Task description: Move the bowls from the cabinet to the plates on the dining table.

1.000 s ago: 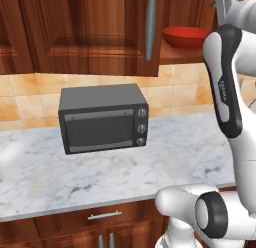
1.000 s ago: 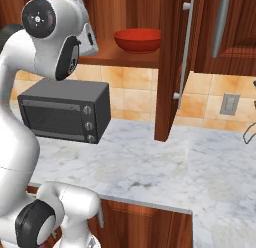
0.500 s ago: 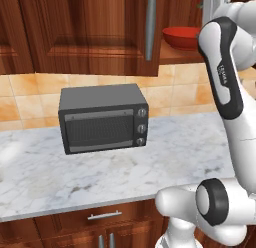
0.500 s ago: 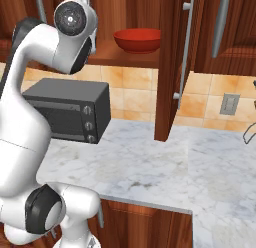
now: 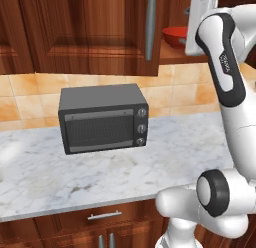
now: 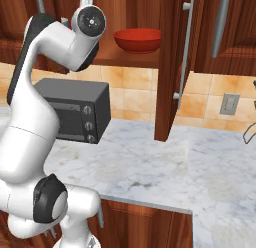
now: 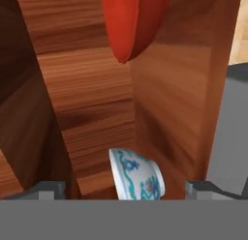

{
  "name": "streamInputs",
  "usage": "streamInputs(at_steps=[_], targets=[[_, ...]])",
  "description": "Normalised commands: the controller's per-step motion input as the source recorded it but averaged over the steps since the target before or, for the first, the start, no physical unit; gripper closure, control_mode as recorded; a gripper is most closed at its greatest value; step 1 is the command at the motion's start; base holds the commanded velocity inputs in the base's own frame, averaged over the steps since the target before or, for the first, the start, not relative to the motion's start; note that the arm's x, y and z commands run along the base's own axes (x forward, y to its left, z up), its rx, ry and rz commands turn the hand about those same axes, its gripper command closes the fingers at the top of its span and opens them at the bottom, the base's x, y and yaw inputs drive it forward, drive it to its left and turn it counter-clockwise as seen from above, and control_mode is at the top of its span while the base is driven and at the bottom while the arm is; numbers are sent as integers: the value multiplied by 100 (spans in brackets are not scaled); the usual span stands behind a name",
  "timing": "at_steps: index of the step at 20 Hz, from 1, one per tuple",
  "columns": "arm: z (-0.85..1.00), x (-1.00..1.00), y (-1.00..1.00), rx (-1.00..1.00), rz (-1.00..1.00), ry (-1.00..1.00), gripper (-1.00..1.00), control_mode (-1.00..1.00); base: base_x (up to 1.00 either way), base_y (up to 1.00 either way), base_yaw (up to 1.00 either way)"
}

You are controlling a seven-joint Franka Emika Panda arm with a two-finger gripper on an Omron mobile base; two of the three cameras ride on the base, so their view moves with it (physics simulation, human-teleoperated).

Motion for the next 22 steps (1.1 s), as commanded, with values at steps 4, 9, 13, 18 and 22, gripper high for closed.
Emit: streamInputs(at_steps=[4,9,13,18,22], targets=[[-1,8,11,13,25,21,-100,-100,0,0,0],[0,-6,6,13,30,21,-100,-100,0,0,0],[-6,6,15,13,29,16,-100,-100,0,0,0],[-20,37,33,8,21,5,-100,-100,0,0,0],[-10,21,31,3,19,4,-100,-100,0,0,0]])
